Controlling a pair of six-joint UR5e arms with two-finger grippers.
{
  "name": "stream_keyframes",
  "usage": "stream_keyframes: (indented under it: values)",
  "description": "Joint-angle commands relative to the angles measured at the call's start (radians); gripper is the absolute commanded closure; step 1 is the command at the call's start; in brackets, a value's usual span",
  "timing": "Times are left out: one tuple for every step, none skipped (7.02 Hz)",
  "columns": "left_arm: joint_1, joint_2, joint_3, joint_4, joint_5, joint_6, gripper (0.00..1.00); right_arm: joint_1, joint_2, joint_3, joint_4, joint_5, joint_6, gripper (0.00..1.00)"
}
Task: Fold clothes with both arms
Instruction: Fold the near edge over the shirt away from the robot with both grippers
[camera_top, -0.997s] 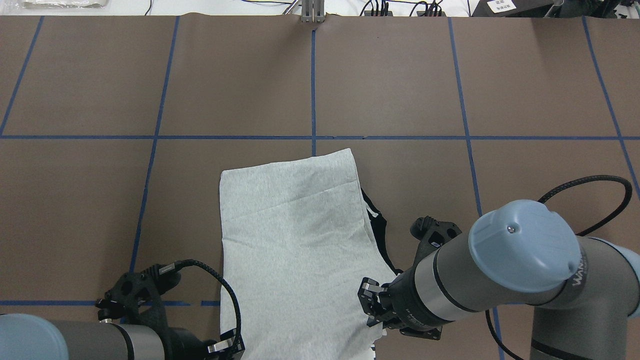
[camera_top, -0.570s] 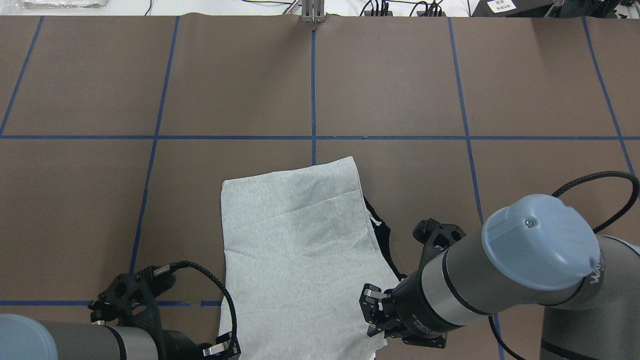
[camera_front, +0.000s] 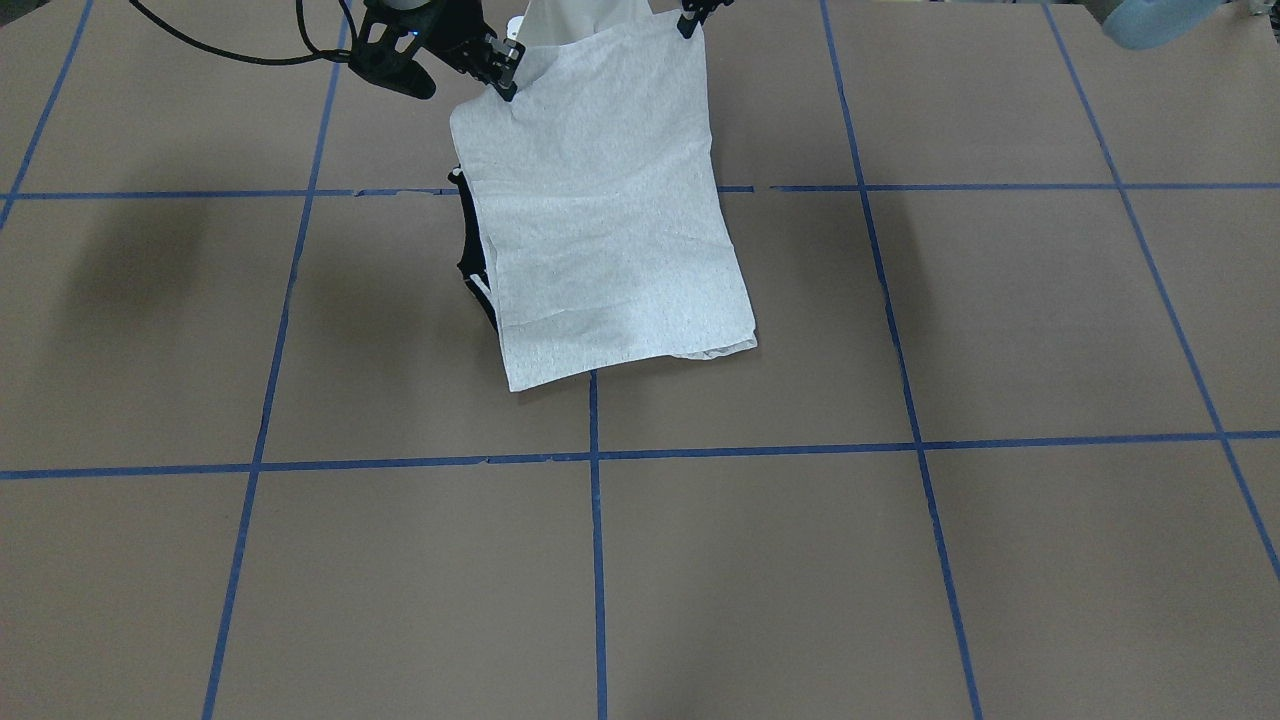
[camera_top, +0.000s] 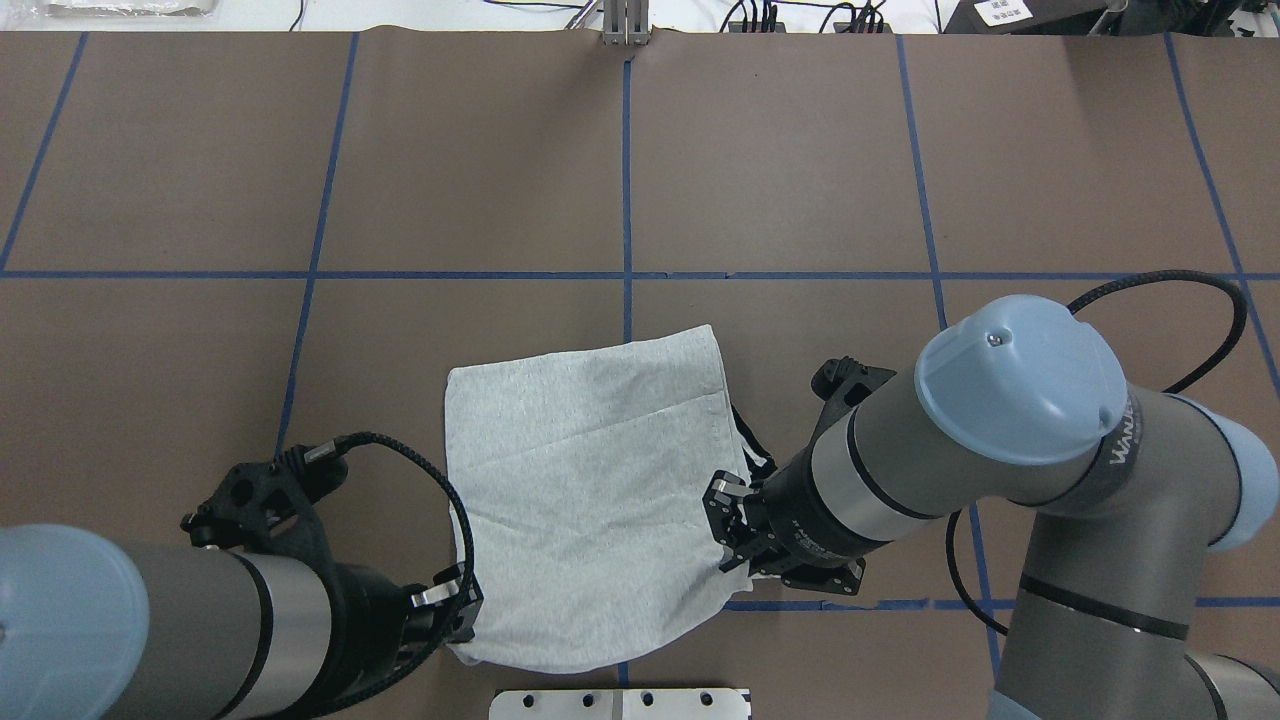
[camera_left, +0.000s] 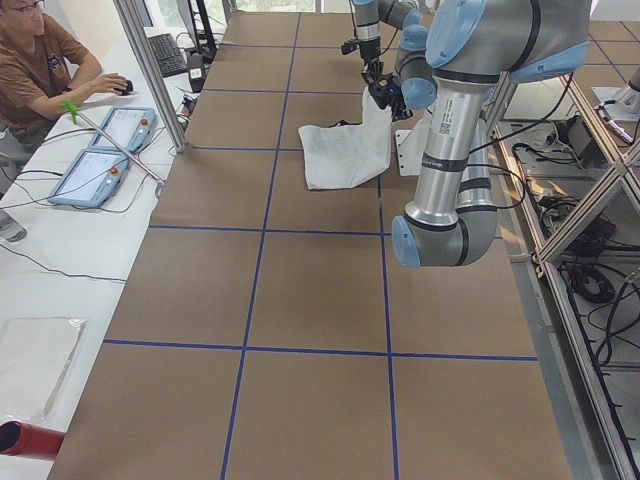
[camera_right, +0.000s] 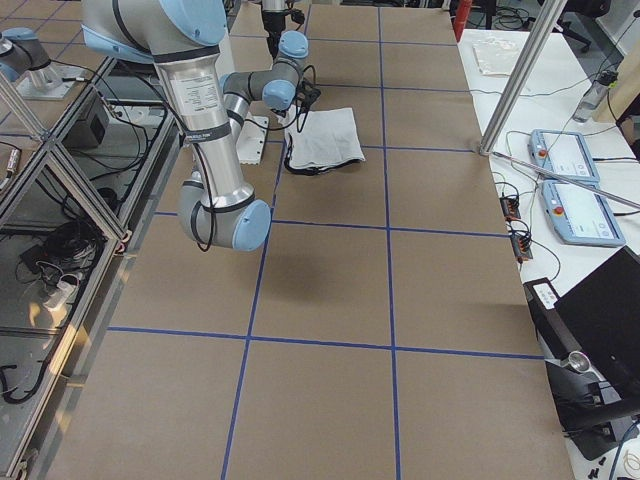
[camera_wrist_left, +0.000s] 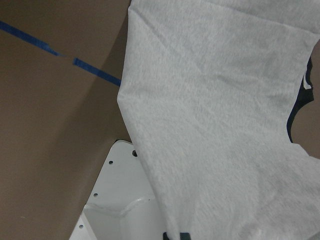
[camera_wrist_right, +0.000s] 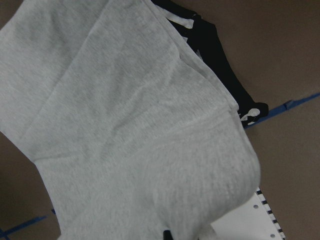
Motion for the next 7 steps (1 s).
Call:
stream_keyframes:
  values:
    - [-0.124,-0.019,0.056,-0.020,0.000,0.031,1.00,0.079,0.077,-0.127,0.003,0.000,-0.077,1.00]
    - [-0.149,-0.019,0.108,-0.057,0.001,0.053,1.00,0.107,0.124,-0.196,0.005,0.000,-0.103,1.00]
    - [-0.179,-0.019,0.153,-0.098,0.000,0.054,1.00,0.142,0.157,-0.231,0.006,0.000,-0.125,1.00]
    - [-0.193,-0.027,0.197,-0.150,0.000,0.054,1.00,0.173,0.187,-0.268,0.009,0.001,-0.142,1.00]
    - [-0.207,-0.046,0.246,-0.178,0.000,0.054,1.00,0.185,0.233,-0.334,0.009,0.001,-0.160,1.00]
    - [-0.224,-0.048,0.268,-0.184,0.001,0.062,1.00,0.191,0.282,-0.400,0.011,0.001,-0.164,1.00]
    - [-0.235,-0.048,0.291,-0.186,0.001,0.074,1.00,0.191,0.305,-0.444,0.011,0.001,-0.168,1.00]
